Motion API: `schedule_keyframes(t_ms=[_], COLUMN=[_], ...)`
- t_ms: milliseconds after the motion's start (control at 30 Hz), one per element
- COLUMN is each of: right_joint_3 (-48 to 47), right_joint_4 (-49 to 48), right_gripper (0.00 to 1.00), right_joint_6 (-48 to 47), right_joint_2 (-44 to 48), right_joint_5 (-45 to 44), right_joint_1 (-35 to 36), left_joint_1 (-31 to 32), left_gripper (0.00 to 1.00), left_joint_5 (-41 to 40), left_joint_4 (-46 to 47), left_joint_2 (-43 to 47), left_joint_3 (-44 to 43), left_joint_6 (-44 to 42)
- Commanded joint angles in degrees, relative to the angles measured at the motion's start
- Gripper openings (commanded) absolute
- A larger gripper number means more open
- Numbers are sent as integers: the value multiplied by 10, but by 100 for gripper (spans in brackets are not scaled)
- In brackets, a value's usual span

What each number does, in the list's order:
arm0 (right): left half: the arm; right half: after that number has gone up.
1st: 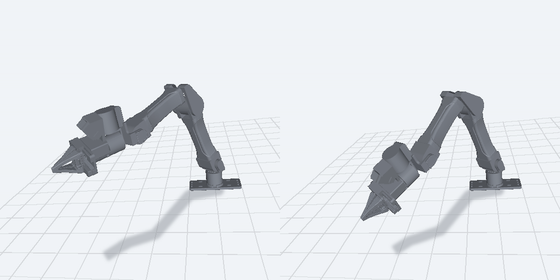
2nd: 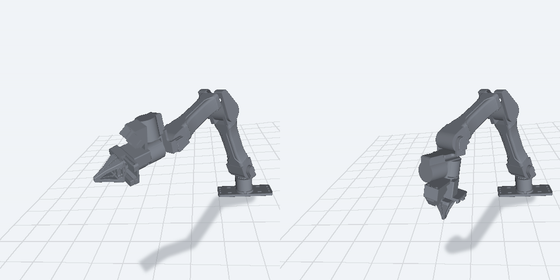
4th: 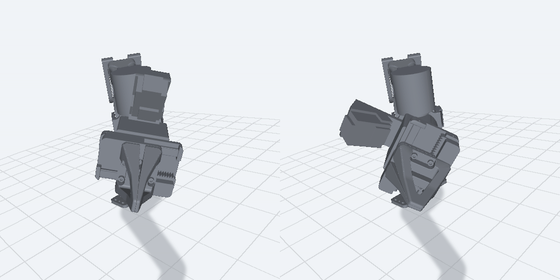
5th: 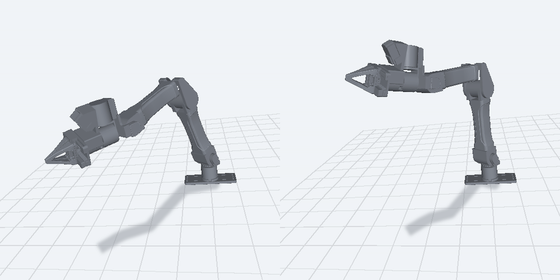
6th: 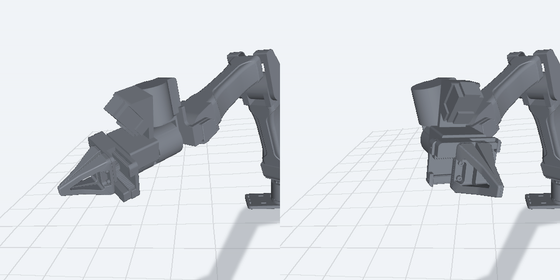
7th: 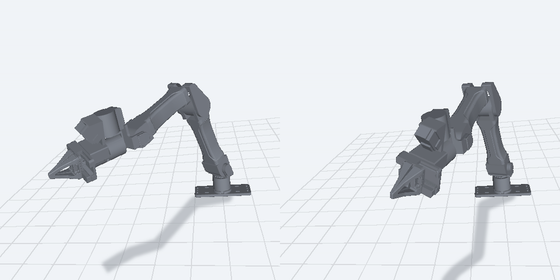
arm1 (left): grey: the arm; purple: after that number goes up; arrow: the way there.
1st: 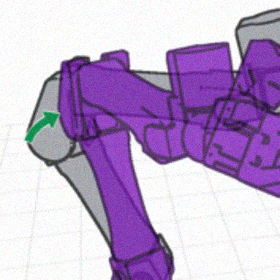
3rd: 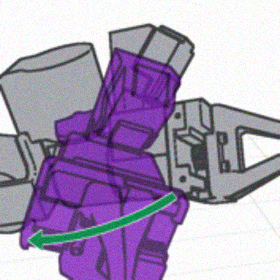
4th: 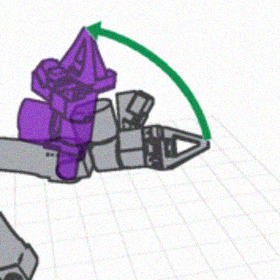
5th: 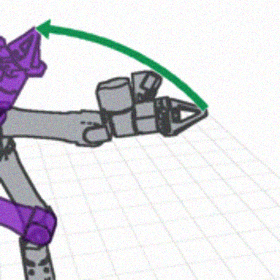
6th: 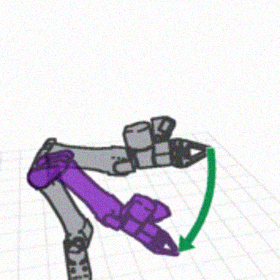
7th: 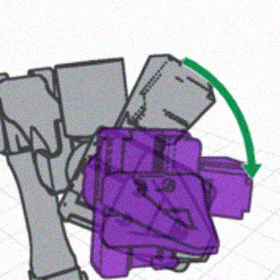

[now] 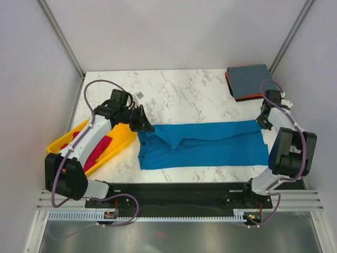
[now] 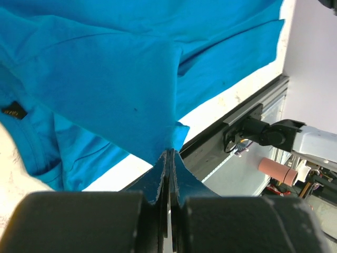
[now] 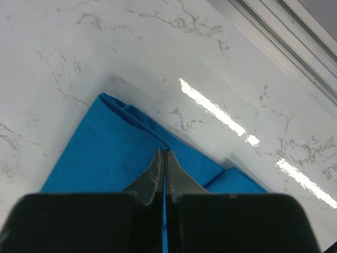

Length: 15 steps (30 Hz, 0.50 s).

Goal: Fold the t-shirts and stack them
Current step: Fold the tshirt

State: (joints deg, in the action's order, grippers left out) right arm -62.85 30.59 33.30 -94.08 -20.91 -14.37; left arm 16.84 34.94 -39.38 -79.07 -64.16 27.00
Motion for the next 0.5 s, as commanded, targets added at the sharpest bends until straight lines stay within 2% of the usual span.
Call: schedule_keyframes(t_ms=[0,267,467], right_joint_3=[25,112,119], right_joint_4=[-11,-45,-50], right_gripper=[0,1,0], right_joint_6=[-14,-3,2], right_joint_2=[35,69,80], right_joint_5=[-29,-26,-36], right_joint_1=[-3,-3,-4], left_joint_1=[-1,0,0], left_gripper=[2,2,2], left_joint_5=[-14,-49,-80], left_joint_4=[-12,-14,-20], left_joint_2=[13,20,26], left_joint_3=[17,50,42], left_joint_6=[5,-8,-17])
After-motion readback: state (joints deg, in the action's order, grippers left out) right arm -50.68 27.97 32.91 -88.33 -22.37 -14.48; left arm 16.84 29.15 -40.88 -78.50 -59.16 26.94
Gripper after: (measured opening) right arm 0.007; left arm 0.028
